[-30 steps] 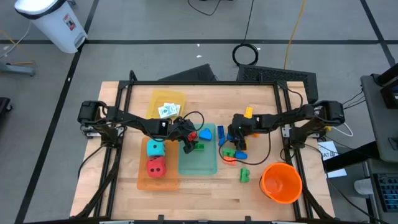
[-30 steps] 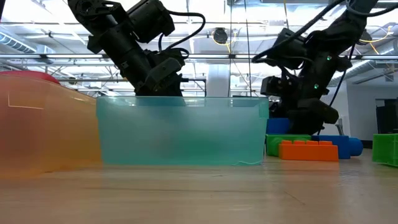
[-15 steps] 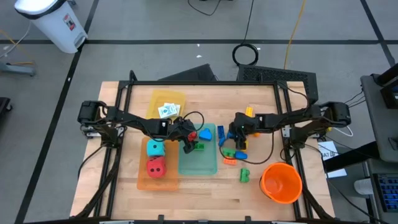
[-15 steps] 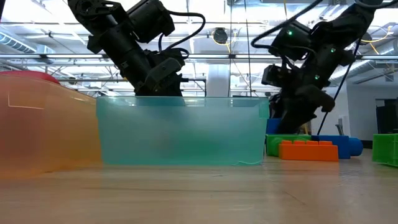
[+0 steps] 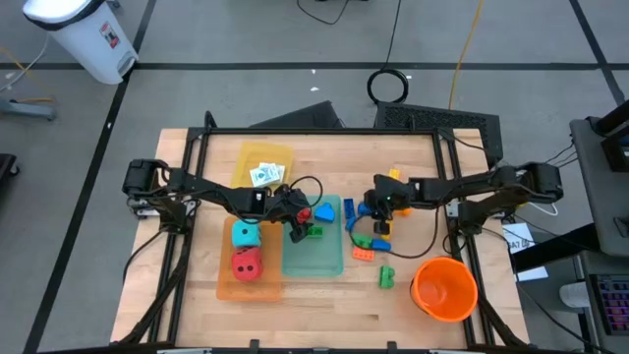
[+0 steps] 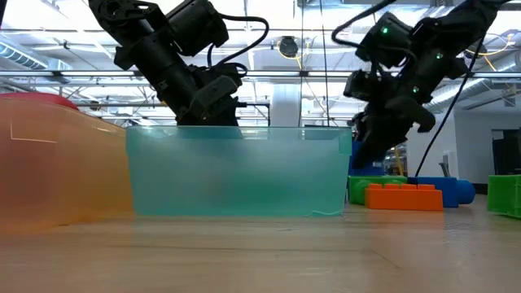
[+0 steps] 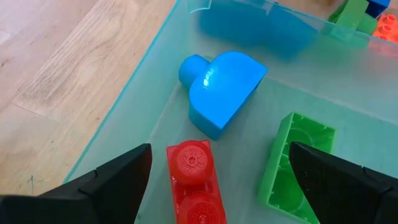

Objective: Pick & Place Toys
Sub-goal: Put the blue game piece into the green bin

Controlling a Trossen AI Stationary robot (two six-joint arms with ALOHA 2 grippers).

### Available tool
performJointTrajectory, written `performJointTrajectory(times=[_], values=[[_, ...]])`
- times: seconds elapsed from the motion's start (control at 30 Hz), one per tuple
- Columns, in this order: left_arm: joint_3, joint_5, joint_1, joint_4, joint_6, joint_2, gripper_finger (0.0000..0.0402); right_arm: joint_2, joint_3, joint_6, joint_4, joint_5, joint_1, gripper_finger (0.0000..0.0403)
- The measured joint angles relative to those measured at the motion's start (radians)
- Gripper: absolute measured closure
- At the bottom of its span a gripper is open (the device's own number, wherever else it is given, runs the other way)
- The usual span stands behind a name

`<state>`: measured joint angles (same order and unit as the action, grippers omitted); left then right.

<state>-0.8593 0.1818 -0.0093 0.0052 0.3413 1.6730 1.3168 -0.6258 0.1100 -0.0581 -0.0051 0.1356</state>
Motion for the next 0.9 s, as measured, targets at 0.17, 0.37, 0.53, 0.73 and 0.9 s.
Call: performJointTrajectory(times=[0.17, 0.37, 0.53, 0.73, 0.9], values=[[0.000, 0.001, 0.000, 0.032, -0.030, 0.000, 0.0018, -0.085, 0.000, -0.020, 0.002, 0.001, -0.004, 0.0303], [0.000, 0.002, 0.000, 0.165, -0.082, 0.000, 0.0018, -0.188, 0.000, -0.016, 0.032, 0.003, -0.034, 0.0309], [0.000, 0.001, 0.000, 0.286, -0.104, 0.000, 0.0018, -0.247, 0.000, -0.012, 0.044, 0.003, -0.070, 0.0309], [0.000, 0.001, -0.002, 0.375, -0.093, 0.000, 0.0018, -0.250, 0.000, -0.001, 0.162, 0.004, -0.108, 0.0309], [0.000, -0.024, -0.024, 0.442, -0.123, 0.001, 0.0018, -0.213, 0.000, 0.009, 0.269, 0.003, -0.151, 0.0309]])
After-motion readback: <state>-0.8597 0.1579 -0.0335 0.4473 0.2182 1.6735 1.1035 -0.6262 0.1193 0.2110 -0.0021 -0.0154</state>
